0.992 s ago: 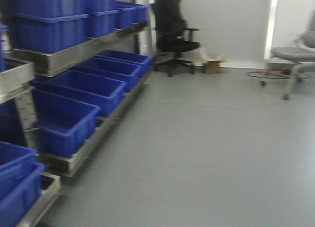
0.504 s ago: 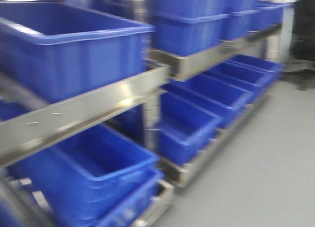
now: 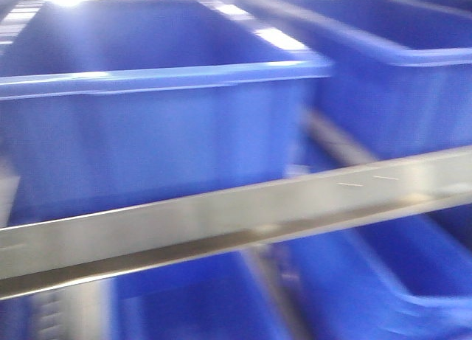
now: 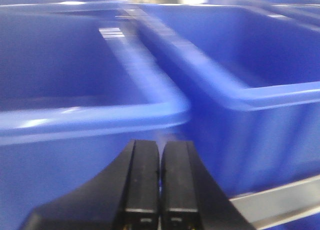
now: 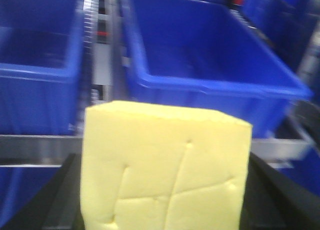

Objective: Place yellow foam block on left shelf second layer
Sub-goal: 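Drive the base up to the shelf rack of blue bins, then extend the right gripper with the cube over a blue bin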

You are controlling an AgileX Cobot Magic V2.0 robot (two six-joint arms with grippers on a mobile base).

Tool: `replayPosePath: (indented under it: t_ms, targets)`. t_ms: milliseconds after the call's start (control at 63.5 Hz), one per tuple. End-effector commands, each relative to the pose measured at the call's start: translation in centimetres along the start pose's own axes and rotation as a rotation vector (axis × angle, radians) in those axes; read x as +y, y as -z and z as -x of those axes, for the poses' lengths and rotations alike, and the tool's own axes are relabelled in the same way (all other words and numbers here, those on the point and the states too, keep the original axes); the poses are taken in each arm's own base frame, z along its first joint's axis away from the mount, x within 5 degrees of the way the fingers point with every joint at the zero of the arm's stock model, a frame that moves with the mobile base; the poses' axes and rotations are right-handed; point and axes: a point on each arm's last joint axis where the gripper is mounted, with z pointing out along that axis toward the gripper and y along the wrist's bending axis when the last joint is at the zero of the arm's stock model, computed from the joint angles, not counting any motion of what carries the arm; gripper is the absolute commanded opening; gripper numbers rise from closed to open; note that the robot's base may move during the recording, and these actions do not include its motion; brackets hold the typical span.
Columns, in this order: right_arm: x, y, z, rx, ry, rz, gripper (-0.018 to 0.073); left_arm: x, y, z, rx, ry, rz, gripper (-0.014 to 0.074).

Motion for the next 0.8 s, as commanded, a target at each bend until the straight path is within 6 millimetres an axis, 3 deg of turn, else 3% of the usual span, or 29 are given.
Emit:
replayPosePath:
  t_ms: [0,788]
  targets:
    - [-0.21,0.07,1.61,-0.091,0.012,-0.018,0.0279,-0.09,0.00,-0.12,-0.067,0.011,-0.016,0.0136]
    - [-0.21,0.07,1.61,-0.091,0.012,-0.018,0.0279,-0.09,0.00,-0.12,-0.067,0.011,-0.016,0.0136]
